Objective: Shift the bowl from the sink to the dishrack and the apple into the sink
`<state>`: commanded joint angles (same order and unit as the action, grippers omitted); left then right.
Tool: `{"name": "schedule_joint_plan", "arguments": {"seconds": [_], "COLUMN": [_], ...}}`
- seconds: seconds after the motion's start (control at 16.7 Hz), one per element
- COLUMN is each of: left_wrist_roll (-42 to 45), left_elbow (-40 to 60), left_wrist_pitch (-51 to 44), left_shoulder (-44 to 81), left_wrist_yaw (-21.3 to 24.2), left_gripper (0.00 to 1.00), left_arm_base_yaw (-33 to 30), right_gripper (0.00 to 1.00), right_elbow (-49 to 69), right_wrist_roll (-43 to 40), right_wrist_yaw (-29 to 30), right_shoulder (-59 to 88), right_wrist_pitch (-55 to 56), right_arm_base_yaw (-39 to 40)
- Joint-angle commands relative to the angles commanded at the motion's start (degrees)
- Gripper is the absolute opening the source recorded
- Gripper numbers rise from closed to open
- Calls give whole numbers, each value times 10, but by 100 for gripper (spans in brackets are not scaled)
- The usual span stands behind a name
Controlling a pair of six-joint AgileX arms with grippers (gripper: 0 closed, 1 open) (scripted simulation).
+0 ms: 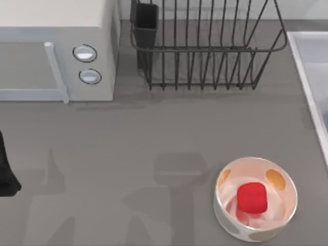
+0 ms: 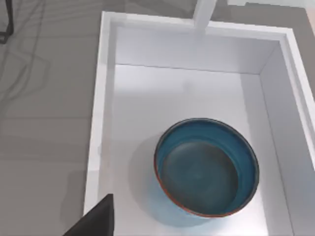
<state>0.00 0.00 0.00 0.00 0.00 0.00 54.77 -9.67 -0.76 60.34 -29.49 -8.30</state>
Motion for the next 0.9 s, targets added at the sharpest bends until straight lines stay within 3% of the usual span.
{"name": "schedule_joint_plan", "arguments": {"seconds": [0.54,0.9], "left_wrist_roll": [0,0], "left_elbow": [0,0], "left_wrist_pitch": [0,0], "left_shoulder": [0,0], "left_wrist_yaw": [0,0], "left_gripper": [100,100], "left_arm_base_yaw": [0,0], "right_gripper": [100,100], "right_elbow": [476,707], "right_wrist_roll": [-71,-100], "right_wrist_yaw": [-6,-8], "right_shoulder": [513,769], "right_wrist_pitch": [-253,-375], "right_arm_base_yaw": [-80,-122]}}
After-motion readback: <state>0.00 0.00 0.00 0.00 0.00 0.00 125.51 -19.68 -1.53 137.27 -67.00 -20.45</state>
